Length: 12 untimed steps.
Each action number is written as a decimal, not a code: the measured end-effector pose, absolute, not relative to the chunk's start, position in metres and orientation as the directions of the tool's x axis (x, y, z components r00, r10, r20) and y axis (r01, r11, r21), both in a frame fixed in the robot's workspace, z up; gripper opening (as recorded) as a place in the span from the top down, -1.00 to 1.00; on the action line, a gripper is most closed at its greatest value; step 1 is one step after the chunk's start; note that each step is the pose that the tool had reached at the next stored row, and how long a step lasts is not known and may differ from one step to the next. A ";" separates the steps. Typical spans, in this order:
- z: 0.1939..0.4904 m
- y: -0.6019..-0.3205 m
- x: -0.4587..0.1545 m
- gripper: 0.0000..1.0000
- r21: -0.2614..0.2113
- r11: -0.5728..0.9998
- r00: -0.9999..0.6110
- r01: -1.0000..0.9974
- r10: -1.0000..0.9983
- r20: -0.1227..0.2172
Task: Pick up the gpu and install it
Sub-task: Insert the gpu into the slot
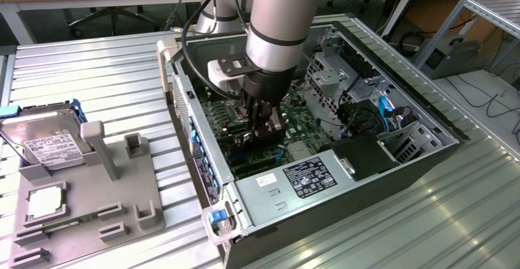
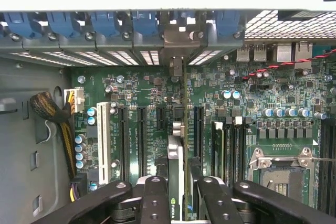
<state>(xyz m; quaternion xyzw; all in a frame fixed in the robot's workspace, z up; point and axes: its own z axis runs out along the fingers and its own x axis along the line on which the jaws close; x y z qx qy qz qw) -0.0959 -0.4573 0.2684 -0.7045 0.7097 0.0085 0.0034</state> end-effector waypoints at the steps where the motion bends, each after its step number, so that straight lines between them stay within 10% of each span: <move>1: 0.268 -0.457 -0.096 0.47 0.007 0.007 -0.007 -1.000 -1.000 -0.017; 12: 0.268 -0.457 -0.097 0.47 0.007 0.007 -0.007 -1.000 -1.000 -0.017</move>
